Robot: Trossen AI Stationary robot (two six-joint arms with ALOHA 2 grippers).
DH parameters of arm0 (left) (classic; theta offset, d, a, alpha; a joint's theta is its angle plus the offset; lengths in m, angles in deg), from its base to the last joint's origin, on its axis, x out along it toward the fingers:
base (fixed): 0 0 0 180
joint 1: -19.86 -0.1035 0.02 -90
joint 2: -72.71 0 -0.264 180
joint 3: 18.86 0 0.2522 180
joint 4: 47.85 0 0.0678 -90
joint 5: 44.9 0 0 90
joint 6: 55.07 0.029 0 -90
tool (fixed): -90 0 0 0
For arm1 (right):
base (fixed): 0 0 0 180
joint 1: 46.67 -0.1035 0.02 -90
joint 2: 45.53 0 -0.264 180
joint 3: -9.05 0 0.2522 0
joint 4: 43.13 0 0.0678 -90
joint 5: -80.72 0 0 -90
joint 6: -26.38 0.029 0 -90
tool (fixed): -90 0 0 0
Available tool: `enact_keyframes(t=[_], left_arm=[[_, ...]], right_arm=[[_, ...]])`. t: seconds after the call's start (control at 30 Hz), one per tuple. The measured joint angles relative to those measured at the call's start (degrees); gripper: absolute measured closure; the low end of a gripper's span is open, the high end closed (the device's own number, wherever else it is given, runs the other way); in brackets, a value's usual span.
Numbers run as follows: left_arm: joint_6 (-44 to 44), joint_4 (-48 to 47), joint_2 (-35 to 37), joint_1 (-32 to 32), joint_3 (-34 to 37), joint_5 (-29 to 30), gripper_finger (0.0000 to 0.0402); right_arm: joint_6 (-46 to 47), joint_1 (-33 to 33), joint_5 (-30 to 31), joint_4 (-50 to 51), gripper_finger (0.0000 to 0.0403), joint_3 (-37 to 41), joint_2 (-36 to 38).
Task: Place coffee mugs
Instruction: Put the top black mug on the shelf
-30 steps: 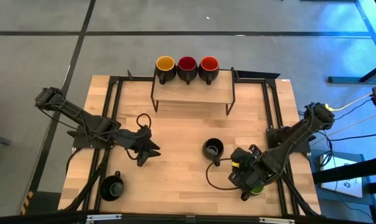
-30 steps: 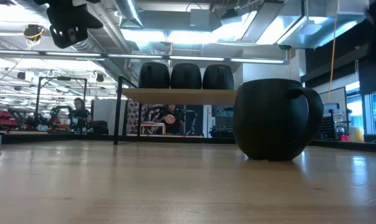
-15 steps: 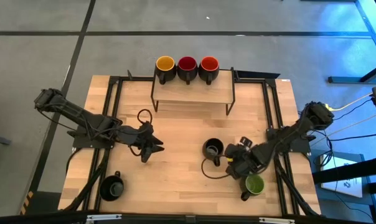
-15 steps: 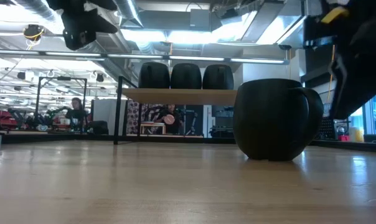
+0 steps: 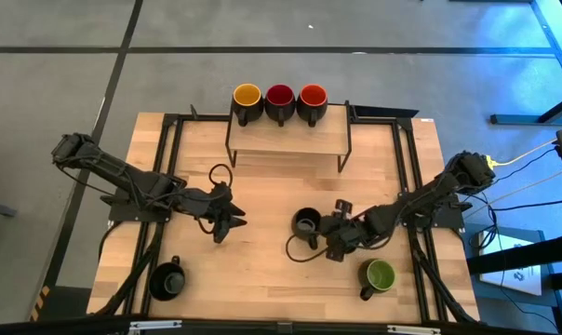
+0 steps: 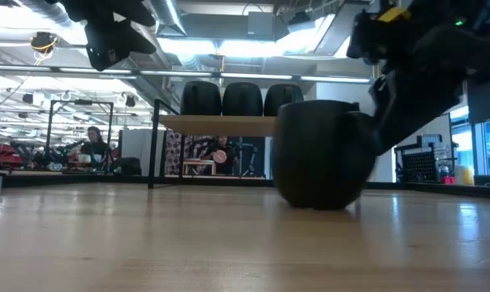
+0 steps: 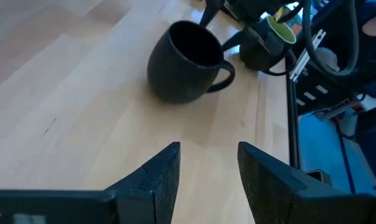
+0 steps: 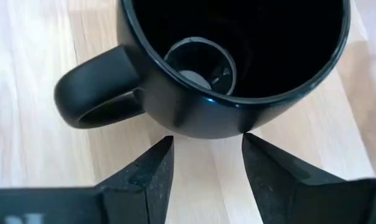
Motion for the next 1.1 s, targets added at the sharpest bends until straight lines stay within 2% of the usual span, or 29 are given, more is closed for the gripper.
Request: enact_keyframes(t=[0.3,0.43,0.83,1.03,1.1], left_arm=[[0.72,-0.10,-0.98,-0.35,0.00,0.38,0.0246],[0.46,0.11,-2.84,-0.35,-0.02,0.23,0.0246],[0.27,3.33,-10.87,-1.06,-0.05,-2.07,0.0246],[0.43,2.87,-13.06,-1.07,-3.31,-3.49,0.0246],[0.52,0.02,-13.07,-1.09,-5.04,-3.13,0.0246]], right_arm=[[0.11,1.93,-2.00,-13.18,0.0226,0.00,-4.68],[0.13,1.93,-1.04,-18.15,0.0226,-0.15,-6.76],[-2.88,2.47,1.01,-21.53,0.0226,-8.51,-15.72],[-4.90,4.23,-0.36,-20.83,0.0226,-13.15,-17.61],[-5.89,4.54,-0.37,-17.85,0.0226,-14.22,-17.61]])
